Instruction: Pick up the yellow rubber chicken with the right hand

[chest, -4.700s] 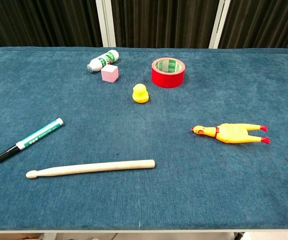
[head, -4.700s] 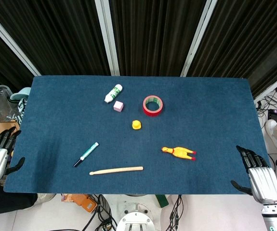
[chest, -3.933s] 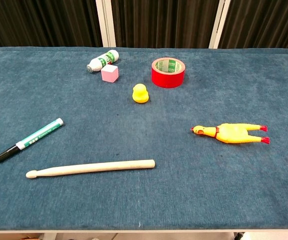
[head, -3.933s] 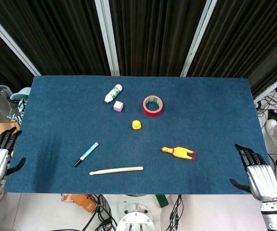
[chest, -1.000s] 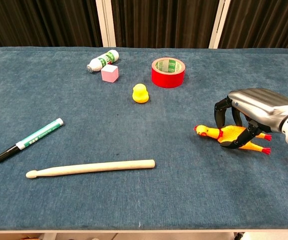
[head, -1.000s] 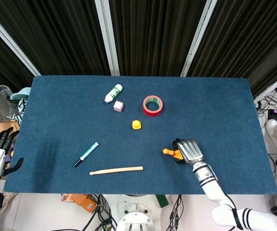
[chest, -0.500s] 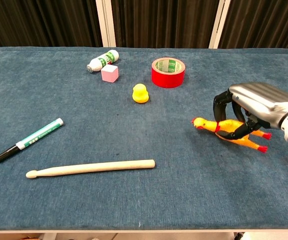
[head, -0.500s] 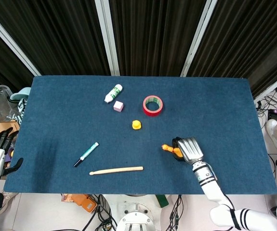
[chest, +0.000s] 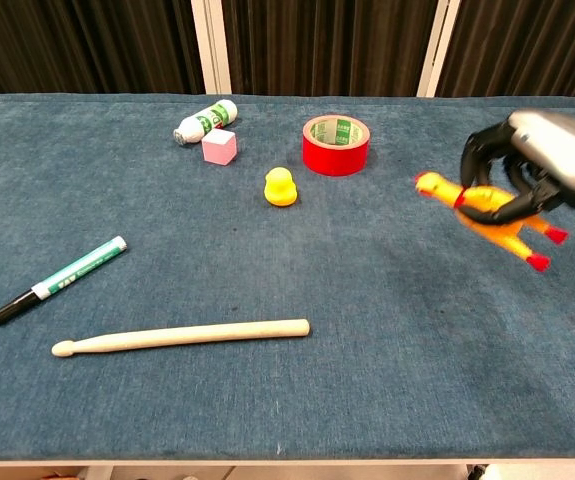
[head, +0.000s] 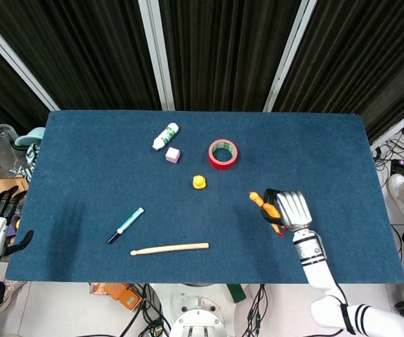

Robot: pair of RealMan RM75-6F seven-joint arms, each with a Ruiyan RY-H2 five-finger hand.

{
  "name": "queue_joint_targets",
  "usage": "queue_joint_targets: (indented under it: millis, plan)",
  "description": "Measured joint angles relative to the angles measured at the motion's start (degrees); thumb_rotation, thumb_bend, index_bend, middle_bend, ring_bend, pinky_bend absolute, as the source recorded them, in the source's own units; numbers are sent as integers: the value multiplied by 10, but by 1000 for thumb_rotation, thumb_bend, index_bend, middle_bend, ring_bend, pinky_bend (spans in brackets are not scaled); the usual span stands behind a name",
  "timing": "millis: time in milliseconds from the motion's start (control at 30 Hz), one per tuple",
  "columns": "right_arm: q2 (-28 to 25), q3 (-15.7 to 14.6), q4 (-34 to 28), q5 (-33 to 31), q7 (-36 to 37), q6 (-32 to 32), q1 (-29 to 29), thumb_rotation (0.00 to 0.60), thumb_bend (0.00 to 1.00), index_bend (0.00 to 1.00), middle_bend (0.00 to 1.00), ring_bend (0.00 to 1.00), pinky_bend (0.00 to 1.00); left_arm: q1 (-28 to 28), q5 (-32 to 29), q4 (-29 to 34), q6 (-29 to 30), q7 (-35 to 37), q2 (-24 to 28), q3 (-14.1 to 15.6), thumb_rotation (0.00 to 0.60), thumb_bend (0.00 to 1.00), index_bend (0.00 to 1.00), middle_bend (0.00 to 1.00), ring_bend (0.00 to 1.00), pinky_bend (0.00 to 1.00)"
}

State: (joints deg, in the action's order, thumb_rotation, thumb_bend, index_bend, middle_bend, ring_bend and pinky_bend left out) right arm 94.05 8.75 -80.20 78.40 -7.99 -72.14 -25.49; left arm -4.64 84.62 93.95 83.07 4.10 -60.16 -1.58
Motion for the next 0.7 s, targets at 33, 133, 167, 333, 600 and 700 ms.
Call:
queue_joint_targets:
  millis: [33, 133, 167, 333, 600, 700]
  plan:
    - [-3, 2, -2, 2, 8, -3, 2, 600, 532, 861, 716, 866, 1000, 0, 0, 0, 0, 0, 0, 0, 600, 300, 96, 0, 25, 221]
    - [-15, 10, -9, 10, 37, -18, 7, 600, 531, 861, 716, 866, 1000, 0, 0, 0, 1, -1, 0, 0, 600, 300, 96, 0, 25, 221]
    - [-19, 14, -12, 14, 48, -28, 9, 600, 531, 861, 716, 866, 1000, 0, -1, 0, 0, 0, 0, 0, 600, 300, 96, 0, 25, 221]
    - [-29, 36, -23, 34, 97, -86, 20, 600, 531, 861, 716, 866, 1000, 0, -2, 1, -1, -1, 0, 0, 600, 299, 96, 0, 25, 221]
    - [-17, 88, -29, 57, 181, -215, 49, 600, 530, 861, 716, 866, 1000, 0, -1, 1, -2, -2, 0, 0, 600, 299, 96, 0, 25, 221]
    - [-14, 90, -27, 63, 190, -224, 57, 600, 531, 861, 716, 866, 1000, 0, -1, 2, -1, -3, 0, 0, 600, 300, 96, 0, 25, 221]
